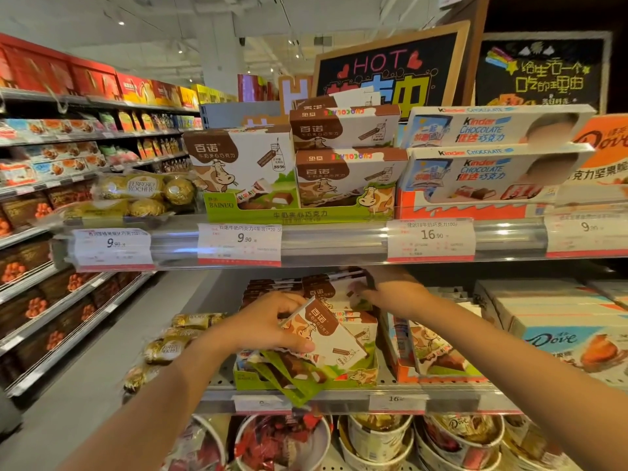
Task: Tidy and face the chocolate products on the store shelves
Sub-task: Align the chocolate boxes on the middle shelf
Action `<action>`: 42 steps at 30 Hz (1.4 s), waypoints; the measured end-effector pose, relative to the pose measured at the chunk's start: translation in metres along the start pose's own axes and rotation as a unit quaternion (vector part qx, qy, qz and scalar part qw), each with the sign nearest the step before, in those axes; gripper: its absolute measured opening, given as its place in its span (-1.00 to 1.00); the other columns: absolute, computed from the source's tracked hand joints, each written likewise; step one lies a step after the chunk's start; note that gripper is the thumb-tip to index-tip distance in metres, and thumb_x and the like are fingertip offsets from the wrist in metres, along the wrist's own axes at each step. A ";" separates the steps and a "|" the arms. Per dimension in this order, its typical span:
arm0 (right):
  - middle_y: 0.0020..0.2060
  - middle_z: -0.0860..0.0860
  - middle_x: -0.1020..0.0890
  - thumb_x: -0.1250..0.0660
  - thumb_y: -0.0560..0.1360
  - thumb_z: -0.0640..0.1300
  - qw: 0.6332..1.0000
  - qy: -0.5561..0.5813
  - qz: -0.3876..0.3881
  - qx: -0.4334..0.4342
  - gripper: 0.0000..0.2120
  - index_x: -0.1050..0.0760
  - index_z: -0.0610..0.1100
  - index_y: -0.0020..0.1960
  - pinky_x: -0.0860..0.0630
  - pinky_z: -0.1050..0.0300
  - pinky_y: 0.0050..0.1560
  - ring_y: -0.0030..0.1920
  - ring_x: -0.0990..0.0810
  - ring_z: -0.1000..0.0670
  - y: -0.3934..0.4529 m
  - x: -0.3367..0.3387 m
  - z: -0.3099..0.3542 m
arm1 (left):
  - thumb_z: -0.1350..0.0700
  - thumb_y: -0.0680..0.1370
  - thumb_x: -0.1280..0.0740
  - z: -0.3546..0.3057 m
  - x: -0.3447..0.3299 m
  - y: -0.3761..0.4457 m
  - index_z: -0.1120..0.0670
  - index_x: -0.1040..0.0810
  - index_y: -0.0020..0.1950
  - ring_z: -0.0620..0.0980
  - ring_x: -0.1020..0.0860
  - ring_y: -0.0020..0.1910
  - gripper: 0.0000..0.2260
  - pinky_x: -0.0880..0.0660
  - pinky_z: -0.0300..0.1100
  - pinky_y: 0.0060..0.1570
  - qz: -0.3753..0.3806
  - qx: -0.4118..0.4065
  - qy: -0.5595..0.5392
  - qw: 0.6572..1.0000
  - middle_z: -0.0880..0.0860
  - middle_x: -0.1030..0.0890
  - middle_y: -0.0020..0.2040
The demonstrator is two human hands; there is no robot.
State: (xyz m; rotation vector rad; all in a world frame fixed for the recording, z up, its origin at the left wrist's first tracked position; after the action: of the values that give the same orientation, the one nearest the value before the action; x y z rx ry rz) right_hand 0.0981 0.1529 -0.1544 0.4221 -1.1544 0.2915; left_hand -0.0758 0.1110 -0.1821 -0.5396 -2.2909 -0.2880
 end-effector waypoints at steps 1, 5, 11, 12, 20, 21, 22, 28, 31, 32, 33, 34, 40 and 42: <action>0.18 -0.03 -0.51 -0.16 0.60 -0.02 0.999 -0.040 -0.005 0.016 -0.71 -0.39 -0.01 0.30 -0.41 0.20 0.01 0.15 -0.49 -0.03 -0.001 0.006 0.005 | 0.03 0.33 -0.53 0.000 0.000 0.000 0.04 -0.68 -0.01 -0.26 -0.54 0.07 -0.74 -0.43 -0.26 0.12 -0.001 0.003 0.001 1.000 -0.19 -0.58 0.12; -0.01 0.03 -0.59 -0.22 0.57 -0.17 0.977 -0.112 0.133 0.126 -0.81 -0.59 -0.15 0.08 -0.42 0.27 -0.07 -0.06 -0.54 0.05 0.002 -0.004 0.026 | 0.10 0.36 -0.53 0.000 0.000 0.000 0.05 -0.68 -0.02 -0.28 -0.52 0.07 -0.78 -0.42 -0.27 0.13 -0.004 0.001 0.009 1.000 -0.19 -0.57 0.13; 0.09 -0.13 -0.56 -0.16 0.56 -0.33 0.953 -0.154 0.245 0.088 -0.76 -0.53 -0.25 0.14 -0.49 0.15 0.04 0.06 -0.54 -0.07 0.020 -0.033 0.028 | 0.11 0.33 -0.55 0.000 -0.002 -0.003 0.01 -0.67 -0.06 -0.23 -0.53 0.08 -0.80 -0.42 -0.22 0.15 -0.007 -0.007 0.000 1.000 -0.17 -0.58 0.10; 0.08 -0.13 -0.55 -0.16 0.56 -0.32 0.951 -0.163 0.249 0.087 -0.77 -0.53 -0.25 0.13 -0.48 0.15 0.00 0.01 -0.54 -0.07 0.019 -0.033 0.028 | 0.12 0.33 -0.55 -0.001 -0.002 -0.003 -0.01 -0.67 -0.08 -0.22 -0.54 0.08 -0.81 -0.43 -0.22 0.16 -0.008 -0.011 0.000 1.000 -0.16 -0.59 0.09; 0.01 -0.19 -0.57 -0.16 0.60 -0.11 0.987 -0.028 0.141 0.064 -0.78 -0.41 -0.20 0.17 -0.48 0.09 -0.11 -0.06 -0.58 -0.15 0.007 -0.002 0.018 | 0.06 0.32 -0.55 0.000 -0.003 -0.005 -0.01 -0.69 -0.05 -0.30 -0.47 0.15 -0.78 -0.35 -0.36 0.17 -0.036 -0.016 0.031 0.999 -0.24 -0.58 0.12; 0.04 -0.18 -0.58 -0.14 0.61 -0.07 0.991 0.012 0.128 0.039 -0.76 -0.40 -0.18 0.19 -0.50 0.09 -0.07 -0.01 -0.59 -0.16 0.003 0.002 0.012 | 0.03 0.31 -0.56 0.000 -0.003 -0.006 -0.06 -0.68 -0.06 -0.32 -0.46 0.16 -0.77 -0.34 -0.36 0.18 -0.038 -0.016 0.031 0.999 -0.26 -0.57 0.13; 0.10 -0.13 -0.57 -0.12 0.61 -0.04 0.993 0.055 0.108 0.009 -0.73 -0.40 -0.15 0.22 -0.49 0.09 0.01 0.07 -0.58 -0.14 0.001 0.007 0.005 | -0.04 0.29 -0.55 0.000 -0.003 -0.006 -0.12 -0.68 -0.08 -0.31 -0.44 0.19 -0.76 -0.33 -0.32 0.22 -0.039 -0.019 0.032 0.999 -0.27 -0.56 0.16; 0.27 -0.09 -0.47 -0.13 0.61 -0.07 0.985 0.131 0.025 -0.105 -0.69 -0.38 -0.12 0.32 -0.32 0.13 0.24 0.31 -0.41 -0.09 -0.017 0.031 -0.040 | -0.14 0.23 -0.50 -0.004 0.000 -0.011 -0.20 -0.65 -0.14 -0.33 -0.42 0.22 -0.77 -0.35 -0.35 0.17 -0.063 -0.012 -0.009 0.998 -0.29 -0.47 0.23; 0.07 -0.13 -0.52 -0.16 0.59 -0.14 0.954 0.265 -0.046 -0.135 -0.81 -0.42 -0.20 0.14 -0.40 0.02 0.21 0.16 -0.49 -0.13 -0.031 0.044 -0.061 | 0.17 0.36 -0.52 -0.004 0.006 -0.015 -0.03 -0.65 -0.08 -0.19 -0.61 0.00 -0.81 -0.50 -0.31 -0.02 -0.100 -0.008 -0.102 0.990 -0.14 -0.66 -0.03; 0.03 -0.16 -0.54 -0.19 0.57 -0.11 0.941 0.297 -0.074 -0.145 -0.86 -0.42 -0.16 0.05 -0.45 -0.02 0.17 0.10 -0.53 -0.14 -0.036 0.049 -0.066 | 0.20 0.37 -0.50 -0.005 0.007 -0.016 0.02 -0.63 -0.05 -0.12 -0.63 -0.03 -0.80 -0.53 -0.25 -0.02 -0.106 -0.007 -0.130 0.986 -0.09 -0.69 -0.06; -0.02 -0.17 -0.55 -0.19 0.57 -0.08 0.935 0.305 -0.095 -0.152 -0.87 -0.41 -0.15 -0.03 -0.50 0.01 0.05 -0.02 -0.56 -0.12 -0.041 0.052 -0.072 | 0.18 0.36 -0.51 -0.005 0.007 -0.018 0.06 -0.61 -0.02 -0.06 -0.65 -0.05 -0.78 -0.56 -0.18 -0.02 -0.111 -0.007 -0.159 0.981 -0.04 -0.70 -0.07; -0.09 -0.17 -0.55 -0.18 0.57 -0.08 0.925 0.324 -0.114 -0.164 -0.85 -0.40 -0.16 -0.09 -0.50 0.11 -0.12 -0.15 -0.55 -0.07 -0.047 0.055 -0.076 | 0.13 0.33 -0.54 -0.006 0.007 -0.019 0.08 -0.60 0.00 -0.01 -0.66 -0.05 -0.72 -0.57 -0.15 -0.03 -0.116 -0.009 -0.186 0.976 0.01 -0.70 -0.06; -0.17 -0.11 -0.50 -0.15 0.61 -0.16 0.938 0.263 -0.114 -0.193 -0.84 -0.41 -0.25 -0.05 -0.40 0.18 -0.19 -0.22 -0.45 -0.02 -0.054 0.070 -0.104 | -0.13 0.28 -0.52 -0.008 0.003 -0.019 0.16 -0.55 0.14 0.08 -0.64 0.03 -0.45 -0.56 -0.17 0.00 -0.151 -0.006 -0.289 0.945 0.10 -0.67 0.03; -0.48 -0.02 -0.52 -0.12 0.62 -0.19 0.947 0.256 -0.057 -0.186 -0.71 -0.35 -0.21 -0.27 -0.34 0.33 -0.40 -0.41 -0.43 0.09 -0.053 0.071 -0.104 | -0.10 0.32 -0.49 -0.010 0.001 -0.019 0.14 -0.55 0.13 0.07 -0.63 0.05 -0.51 -0.55 -0.15 0.06 -0.164 0.003 -0.305 0.938 0.09 -0.67 0.04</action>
State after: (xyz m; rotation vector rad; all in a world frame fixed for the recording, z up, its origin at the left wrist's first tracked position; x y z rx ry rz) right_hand 0.2329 0.1546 -0.1337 0.0664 -0.6486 0.0683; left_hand -0.0789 0.0914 -0.1757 -0.2537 -2.9923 -0.3030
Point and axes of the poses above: each hand's wrist, its own y-axis towards the middle knuckle, its own x-axis out of the back of the hand, z = x × y, the point moved 6 cm from there along y, towards the middle knuckle
